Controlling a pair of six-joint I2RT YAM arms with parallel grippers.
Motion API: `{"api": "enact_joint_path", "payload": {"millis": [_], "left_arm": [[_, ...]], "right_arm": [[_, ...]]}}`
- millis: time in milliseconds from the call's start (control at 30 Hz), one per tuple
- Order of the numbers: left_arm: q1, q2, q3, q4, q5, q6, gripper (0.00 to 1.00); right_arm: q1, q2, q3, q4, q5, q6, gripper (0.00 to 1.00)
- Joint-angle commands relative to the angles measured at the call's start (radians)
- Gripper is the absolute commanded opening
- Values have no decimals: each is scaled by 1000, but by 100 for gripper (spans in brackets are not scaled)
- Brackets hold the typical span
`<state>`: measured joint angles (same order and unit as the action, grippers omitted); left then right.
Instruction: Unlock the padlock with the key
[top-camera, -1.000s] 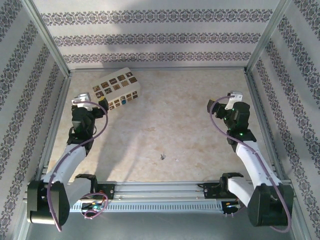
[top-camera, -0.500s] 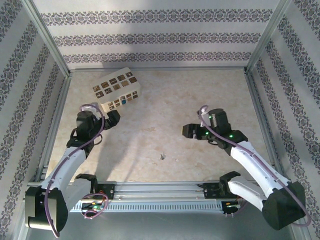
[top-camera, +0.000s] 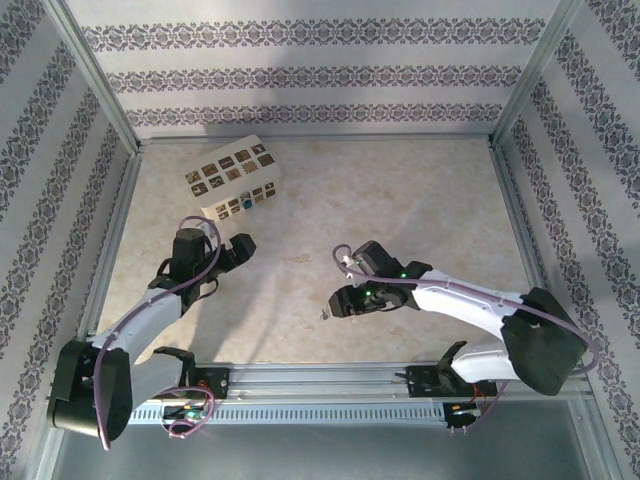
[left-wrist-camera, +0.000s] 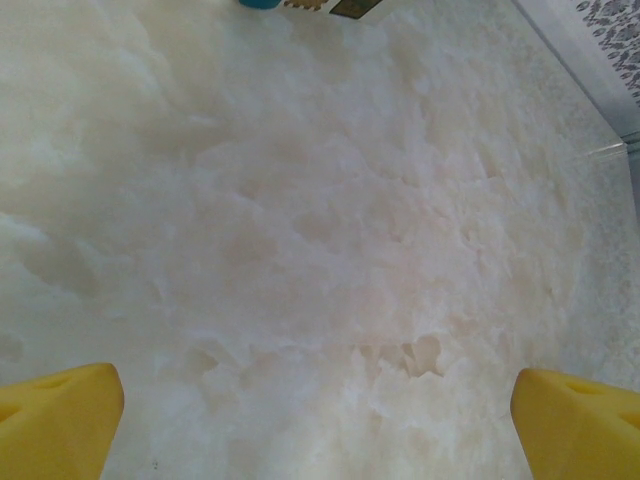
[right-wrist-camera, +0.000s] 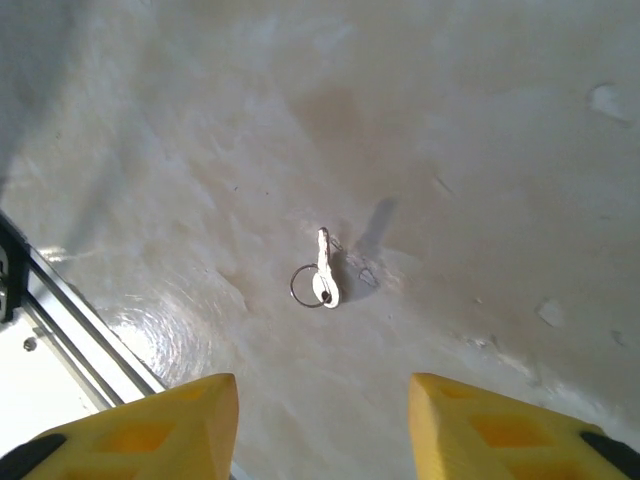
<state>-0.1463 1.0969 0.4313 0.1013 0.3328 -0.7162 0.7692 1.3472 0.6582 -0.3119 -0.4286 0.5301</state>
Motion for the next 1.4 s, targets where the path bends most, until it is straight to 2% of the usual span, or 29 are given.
{"api": "enact_joint_path", "payload": {"millis": [0,267,1367], "left_arm": [[-15,11,21,52,6,-24,99],[-16,12,40,32,0,-16,99],[-16,-6,64,-15,-12,3,99]], "right_arm": [[24,51,36,74,-10,6,45],[66,167,83,122,-26,-23,36],[68,267,94,138,4,-62,30]]}}
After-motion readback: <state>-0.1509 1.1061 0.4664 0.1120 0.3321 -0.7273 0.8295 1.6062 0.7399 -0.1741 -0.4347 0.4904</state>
